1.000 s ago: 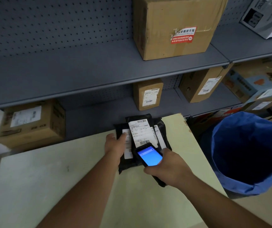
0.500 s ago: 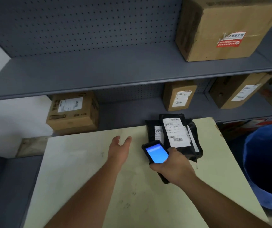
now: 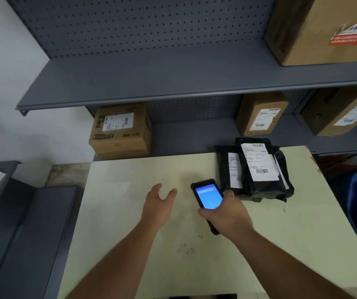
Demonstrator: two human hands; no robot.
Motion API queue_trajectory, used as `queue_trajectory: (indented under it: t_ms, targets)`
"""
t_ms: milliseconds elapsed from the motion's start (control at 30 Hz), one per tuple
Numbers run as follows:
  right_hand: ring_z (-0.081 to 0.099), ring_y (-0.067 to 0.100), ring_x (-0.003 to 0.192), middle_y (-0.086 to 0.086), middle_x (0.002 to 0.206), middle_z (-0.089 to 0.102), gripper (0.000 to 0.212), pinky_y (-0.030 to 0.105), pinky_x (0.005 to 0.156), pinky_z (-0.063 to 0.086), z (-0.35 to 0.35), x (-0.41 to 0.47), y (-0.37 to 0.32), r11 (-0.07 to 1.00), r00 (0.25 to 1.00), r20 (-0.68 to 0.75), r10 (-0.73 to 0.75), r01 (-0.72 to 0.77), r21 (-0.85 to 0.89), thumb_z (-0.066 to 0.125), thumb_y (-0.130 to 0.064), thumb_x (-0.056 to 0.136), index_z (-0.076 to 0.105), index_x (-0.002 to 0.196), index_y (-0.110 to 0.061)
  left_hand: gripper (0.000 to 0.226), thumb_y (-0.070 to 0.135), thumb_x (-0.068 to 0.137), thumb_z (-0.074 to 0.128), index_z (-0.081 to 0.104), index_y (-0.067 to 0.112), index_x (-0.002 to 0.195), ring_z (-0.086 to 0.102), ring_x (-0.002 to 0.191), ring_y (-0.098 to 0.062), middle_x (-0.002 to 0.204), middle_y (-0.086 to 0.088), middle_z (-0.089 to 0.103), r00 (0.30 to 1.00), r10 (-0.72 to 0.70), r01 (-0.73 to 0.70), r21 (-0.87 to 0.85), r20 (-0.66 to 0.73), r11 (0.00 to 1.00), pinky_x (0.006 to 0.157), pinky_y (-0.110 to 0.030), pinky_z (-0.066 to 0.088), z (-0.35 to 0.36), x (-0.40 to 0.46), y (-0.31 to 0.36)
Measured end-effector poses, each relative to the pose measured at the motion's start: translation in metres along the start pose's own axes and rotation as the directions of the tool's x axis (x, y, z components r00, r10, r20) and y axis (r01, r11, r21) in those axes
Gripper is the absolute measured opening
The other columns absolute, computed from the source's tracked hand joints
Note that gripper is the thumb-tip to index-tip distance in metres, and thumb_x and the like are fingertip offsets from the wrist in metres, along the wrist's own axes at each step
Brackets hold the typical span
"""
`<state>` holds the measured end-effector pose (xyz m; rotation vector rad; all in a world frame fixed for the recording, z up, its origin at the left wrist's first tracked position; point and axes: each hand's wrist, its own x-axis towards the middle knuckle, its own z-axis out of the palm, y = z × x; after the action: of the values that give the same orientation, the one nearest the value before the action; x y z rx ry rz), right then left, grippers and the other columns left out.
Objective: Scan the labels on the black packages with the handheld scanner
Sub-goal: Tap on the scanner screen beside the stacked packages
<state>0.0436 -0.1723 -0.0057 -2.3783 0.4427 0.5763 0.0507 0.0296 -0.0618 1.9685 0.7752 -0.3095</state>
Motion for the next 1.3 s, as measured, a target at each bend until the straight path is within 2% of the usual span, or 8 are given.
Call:
queue_trajectory:
  t_ms: [333, 467, 600, 767, 867, 1033, 1200, 1300]
  targets:
    - [0.069, 0.025, 0.088, 0.004, 0.102, 0.060, 0.062, 0.043, 0.072, 0.066, 0.040, -0.016, 0.035, 0.994, 0.995, 0.009, 0.095, -0.095, 0.045, 0.086, -0.043, 0.073, 0.049, 0.115, -0.016, 0.078, 0.060, 0.095, 0.063, 0.038, 0.029, 0.161, 0.044, 0.151, -0.025, 0.170, -0.001, 0.036, 0.997, 0.029, -0.039, 0.132, 0.077, 0.991, 0.117, -0.038, 0.039, 0.009, -0.022, -0.039]
    - [0.066, 0.022, 0.086, 0.003, 0.104, 0.057, 0.061, 0.038, 0.065, 0.060, 0.048, -0.020, 0.054, 0.990, 0.990, 0.020, 0.141, -0.142, 0.027, 0.086, -0.043, 0.076, 0.048, 0.114, -0.015, 0.079, 0.062, 0.092, 0.063, 0.039, 0.030, 0.161, 0.045, 0.150, -0.024, 0.169, 0.002, 0.038, 0.995, 0.007, -0.023, 0.167, 0.099, 0.986, 0.121, -0.044, 0.040, 0.021, -0.032, -0.057]
    - [0.068, 0.024, 0.088, 0.003, 0.106, 0.058, 0.063, 0.041, 0.070, 0.064, 0.057, -0.026, 0.073, 0.983, 0.982, 0.042, 0.182, -0.182, 0.006, 0.085, -0.044, 0.077, 0.047, 0.117, -0.015, 0.079, 0.064, 0.092, 0.062, 0.039, 0.031, 0.160, 0.045, 0.150, -0.024, 0.168, 0.001, 0.039, 0.994, -0.032, 0.014, 0.174, 0.100, 0.985, 0.121, -0.049, 0.040, 0.034, -0.044, -0.074]
    - [0.061, 0.014, 0.072, 0.004, 0.110, 0.058, 0.059, 0.036, 0.063, 0.057, 0.066, -0.030, 0.093, 0.975, 0.974, 0.051, 0.222, -0.221, -0.019, 0.084, -0.043, 0.082, 0.044, 0.115, -0.016, 0.076, 0.060, 0.094, 0.062, 0.039, 0.030, 0.160, 0.043, 0.150, -0.023, 0.167, 0.002, 0.039, 0.991, -0.047, 0.022, 0.194, 0.128, 0.981, 0.121, -0.044, 0.040, 0.050, -0.054, -0.086]
    - [0.065, 0.020, 0.080, 0.005, 0.111, 0.058, 0.063, 0.043, 0.074, 0.064, 0.073, -0.031, 0.101, 0.970, 0.968, 0.053, 0.244, -0.245, -0.004, 0.084, -0.044, 0.080, 0.046, 0.120, -0.014, 0.076, 0.058, 0.095, 0.063, 0.039, 0.027, 0.160, 0.042, 0.151, -0.022, 0.166, 0.001, 0.040, 0.990, -0.040, 0.008, 0.229, 0.137, 0.973, 0.122, -0.042, 0.039, 0.056, -0.058, -0.094]
    - [0.068, 0.029, 0.095, 0.007, 0.117, 0.059, 0.066, 0.047, 0.082, 0.065, 0.080, -0.030, 0.108, 0.963, 0.961, 0.066, 0.268, -0.269, -0.002, 0.084, -0.043, 0.081, 0.046, 0.125, -0.012, 0.075, 0.055, 0.095, 0.064, 0.041, 0.025, 0.159, 0.043, 0.150, -0.022, 0.165, 0.002, 0.042, 0.989, -0.017, -0.025, 0.278, 0.146, 0.960, 0.123, -0.042, 0.037, 0.064, -0.060, -0.103]
    - [0.067, 0.030, 0.096, 0.007, 0.116, 0.058, 0.065, 0.044, 0.081, 0.062, 0.087, -0.027, 0.115, 0.955, 0.952, 0.074, 0.296, -0.297, 0.005, 0.084, -0.042, 0.082, 0.047, 0.126, -0.011, 0.073, 0.055, 0.095, 0.064, 0.043, 0.024, 0.158, 0.045, 0.148, -0.021, 0.163, 0.002, 0.044, 0.991, 0.000, -0.040, 0.295, 0.133, 0.955, 0.122, -0.042, 0.038, 0.068, -0.062, -0.109]
    - [0.064, 0.029, 0.095, 0.007, 0.118, 0.057, 0.067, 0.039, 0.074, 0.057, 0.091, -0.026, 0.117, 0.952, 0.949, 0.083, 0.304, -0.306, 0.012, 0.084, -0.040, 0.084, 0.046, 0.130, -0.011, 0.072, 0.053, 0.096, 0.064, 0.044, 0.024, 0.158, 0.045, 0.148, -0.021, 0.162, 0.002, 0.045, 0.991, 0.000, -0.038, 0.287, 0.133, 0.957, 0.122, -0.042, 0.038, 0.067, -0.063, -0.111]
